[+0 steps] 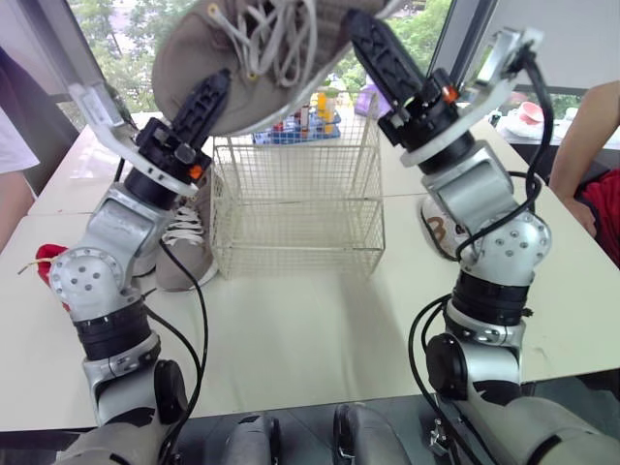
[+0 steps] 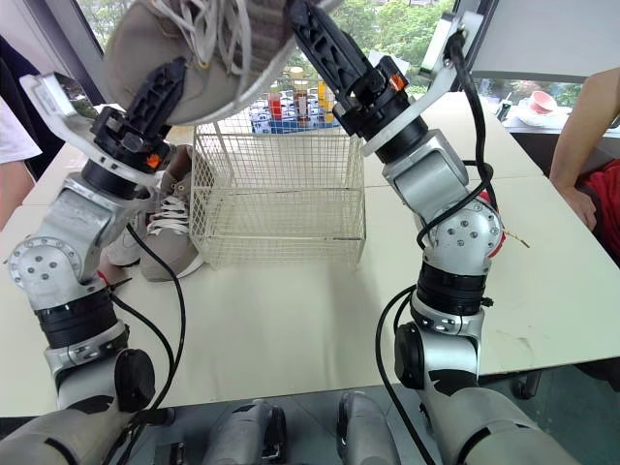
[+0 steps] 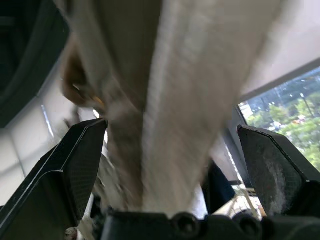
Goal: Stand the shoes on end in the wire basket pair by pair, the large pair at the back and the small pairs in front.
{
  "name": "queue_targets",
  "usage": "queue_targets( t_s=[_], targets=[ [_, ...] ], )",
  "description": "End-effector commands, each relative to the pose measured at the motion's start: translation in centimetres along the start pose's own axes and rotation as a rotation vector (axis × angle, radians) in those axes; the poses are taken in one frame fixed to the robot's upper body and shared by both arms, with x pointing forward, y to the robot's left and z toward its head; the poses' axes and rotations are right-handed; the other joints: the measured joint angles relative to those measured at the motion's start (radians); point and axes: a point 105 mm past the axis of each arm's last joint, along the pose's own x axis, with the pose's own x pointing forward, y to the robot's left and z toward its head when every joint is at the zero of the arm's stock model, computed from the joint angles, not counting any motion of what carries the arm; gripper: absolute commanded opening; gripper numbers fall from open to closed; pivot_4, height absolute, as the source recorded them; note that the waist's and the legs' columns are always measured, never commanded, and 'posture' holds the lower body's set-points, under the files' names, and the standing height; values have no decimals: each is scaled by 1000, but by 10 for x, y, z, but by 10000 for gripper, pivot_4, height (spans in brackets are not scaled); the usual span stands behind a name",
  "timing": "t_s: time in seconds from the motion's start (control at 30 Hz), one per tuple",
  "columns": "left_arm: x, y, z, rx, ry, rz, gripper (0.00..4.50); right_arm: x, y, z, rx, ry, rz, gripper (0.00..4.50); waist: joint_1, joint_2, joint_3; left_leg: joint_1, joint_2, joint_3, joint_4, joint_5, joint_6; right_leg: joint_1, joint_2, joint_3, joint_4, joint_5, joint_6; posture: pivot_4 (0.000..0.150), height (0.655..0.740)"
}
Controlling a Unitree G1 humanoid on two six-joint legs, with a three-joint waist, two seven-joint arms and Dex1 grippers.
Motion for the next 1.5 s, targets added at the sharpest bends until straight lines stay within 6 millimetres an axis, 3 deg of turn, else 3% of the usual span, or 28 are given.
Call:
queue_targets(
  t_s=[0.03, 0.2, 0.3, 0.43, 0.5, 0.6, 0.77, 0.87, 0.93, 1.13, 1.3, 1.5],
  targets=[
    [2, -11, 7, 38, -17, -44, 5368, 10, 22, 14, -4, -53, 104, 44746, 0, 0, 0, 0, 0, 0, 0, 0, 0, 0, 0, 0, 0, 0, 0, 1500, 7400],
    [2, -9, 5, 32, -19, -39, 5368, 12, 21, 16, 8, -67, 110, 44746, 0, 0, 0, 0, 0, 0, 0, 0, 0, 0, 0, 0, 0, 0, 0, 1500, 7400],
    [2, -7, 2, 31, -14, -35, 5368, 12, 20, 13, 16, -71, 107, 37716, 0, 0, 0, 0, 0, 0, 0, 0, 0, 0, 0, 0, 0, 0, 0, 1500, 7400],
    [2, -7, -1, 38, -3, -28, 5368, 12, 21, 11, 16, -65, 118, 20058, 0, 0, 0, 0, 0, 0, 0, 0, 0, 0, 0, 0, 0, 0, 0, 1500, 7400],
    [1, -6, -2, 48, 7, -20, 5368, 12, 21, 11, 13, -60, 121, 15975, 0, 0, 0, 0, 0, 0, 0, 0, 0, 0, 0, 0, 0, 0, 0, 1500, 7400],
    [1, 3, -2, 86, 15, 46, 5368, 12, 21, 12, 11, -59, 118, 15397, 0, 0, 0, 0, 0, 0, 0, 0, 0, 0, 0, 0, 0, 0, 0, 1500, 7400],
    [2, 6, -9, 169, 74, 96, 29208, 19, 21, 27, -36, -87, 132, 15397, 0, 0, 0, 0, 0, 0, 0, 0, 0, 0, 0, 0, 0, 0, 0, 1500, 7400],
    [-1, 9, -20, 333, 177, 171, 42977, 31, 17, 63, -133, -137, 158, 15397, -1, 0, 0, -1, 0, 0, 0, 0, 1, -1, 0, 0, -1, 0, 0, 1500, 7400],
    [-3, 7, -23, 402, 209, 190, 42977, 35, 16, 86, -205, -155, 173, 15397, -1, 1, 0, -2, 0, 0, -1, 0, 1, -2, 0, 0, -1, 0, 0, 1500, 7400],
    [-19, -17, -39, 411, 281, 168, 42977, 37, -4, 118, -491, -20, 202, 15397, -1, 0, 0, -2, 0, 2, -2, -2, 3, -2, 0, 1, -4, 0, 0, 1500, 7400],
    [-41, -16, -35, 485, 306, 278, 42977, 32, -38, 105, -731, 238, 204, 15397, -8, 1, 1, -1, 0, 4, -2, -3, 5, -2, 0, 2, -4, 0, 0, 1500, 7400],
    [-60, -2, -38, 513, 299, 384, 42977, 32, -59, 93, -808, 331, 192, 15397, -1, 2, 1, -1, 1, 4, -2, -2, 2, -5, 1, 3, -1, 0, 0, 1500, 7400]
  ],
)
